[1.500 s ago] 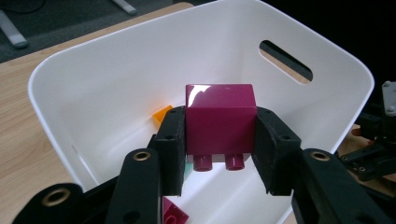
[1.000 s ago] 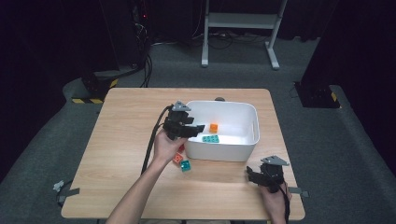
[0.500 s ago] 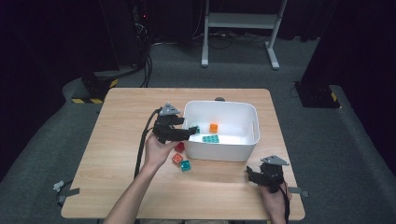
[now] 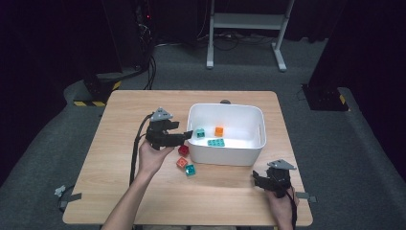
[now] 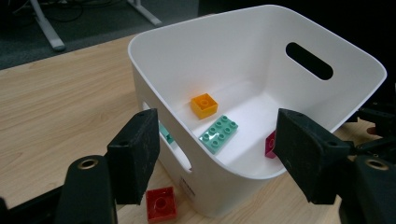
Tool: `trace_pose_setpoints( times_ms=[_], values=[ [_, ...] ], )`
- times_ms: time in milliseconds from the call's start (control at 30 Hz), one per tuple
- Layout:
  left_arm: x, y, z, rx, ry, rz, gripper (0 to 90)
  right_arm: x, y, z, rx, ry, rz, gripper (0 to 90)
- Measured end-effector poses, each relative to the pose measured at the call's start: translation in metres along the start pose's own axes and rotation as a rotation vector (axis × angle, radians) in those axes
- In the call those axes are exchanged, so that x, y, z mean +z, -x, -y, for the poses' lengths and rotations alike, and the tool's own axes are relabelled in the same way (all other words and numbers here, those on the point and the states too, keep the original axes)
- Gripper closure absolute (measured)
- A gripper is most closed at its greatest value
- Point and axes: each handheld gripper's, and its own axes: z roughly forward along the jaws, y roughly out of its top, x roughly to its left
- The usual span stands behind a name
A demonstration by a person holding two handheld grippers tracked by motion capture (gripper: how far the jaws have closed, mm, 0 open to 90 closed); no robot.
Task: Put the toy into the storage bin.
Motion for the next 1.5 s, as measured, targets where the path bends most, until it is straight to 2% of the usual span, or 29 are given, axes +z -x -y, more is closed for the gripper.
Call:
trace_pose_setpoints(
  times_ms=[100, 200, 267, 433, 633, 667, 767, 900, 1000, 1167, 1200, 1233, 1267, 1500],
  values=[
    [-0.002, -0.002, 0.0, -0.004, 0.005, 0.013, 32.7, 0.0, 0.0, 0.0, 0.0, 0.0, 0.0, 20.0],
    [-0.002, -0.008, 0.005, -0.034, -0.006, 0.036, 30.3, 0.0, 0.0, 0.0, 0.003, -0.002, -0.001, 20.0],
    [-0.004, -0.009, 0.009, -0.049, -0.007, 0.019, 27.8, 0.0, 0.0, 0.0, -0.001, -0.001, 0.0, 20.2],
    [-0.013, -0.014, 0.017, -0.048, 0.01, -0.02, 27.4, 0.0, 0.0, 0.0, -0.002, 0.001, 0.001, 20.2],
    [-0.02, -0.02, 0.031, -0.068, 0.028, -0.025, 25.5, 0.0, 0.0, 0.0, -0.002, 0.0, 0.0, 20.2],
    [-0.023, -0.022, 0.036, -0.08, 0.05, -0.007, 24.6, 0.0, 0.0, 0.0, -0.002, 0.0, 0.0, 20.2],
    [-0.023, -0.023, 0.041, -0.08, 0.059, -0.008, 24.4, 0.0, 0.0, 0.0, -0.001, 0.0, 0.001, 20.2],
    [-0.022, -0.023, 0.054, -0.076, 0.048, -0.015, 23.9, 0.0, 0.0, 0.0, -0.001, 0.0, 0.001, 20.2],
    [-0.017, -0.024, 0.066, -0.084, 0.021, -0.017, 23.3, 0.0, 0.0, 0.0, 0.0, 0.0, 0.001, 20.2],
    [-0.011, -0.023, 0.08, -0.072, -0.012, -0.033, 24.5, 0.0, 0.0, 0.0, -0.002, 0.0, 0.001, 20.2],
    [-0.007, -0.023, 0.087, -0.067, -0.03, -0.045, 25.0, 0.0, 0.0, 0.0, -0.002, 0.001, 0.001, 20.2],
    [-0.007, -0.023, 0.087, -0.067, -0.03, -0.045, 25.1, 0.0, 0.0, 0.0, -0.002, 0.001, 0.001, 20.2],
    [-0.003, -0.024, 0.094, -0.08, -0.039, -0.043, 25.4, 0.0, 0.0, 0.0, -0.002, 0.0, 0.001, 20.2],
    [0.005, -0.022, 0.108, -0.075, -0.078, -0.068, 28.8, 0.0, 0.0, 0.0, -0.002, 0.0, 0.001, 20.2]
  ],
)
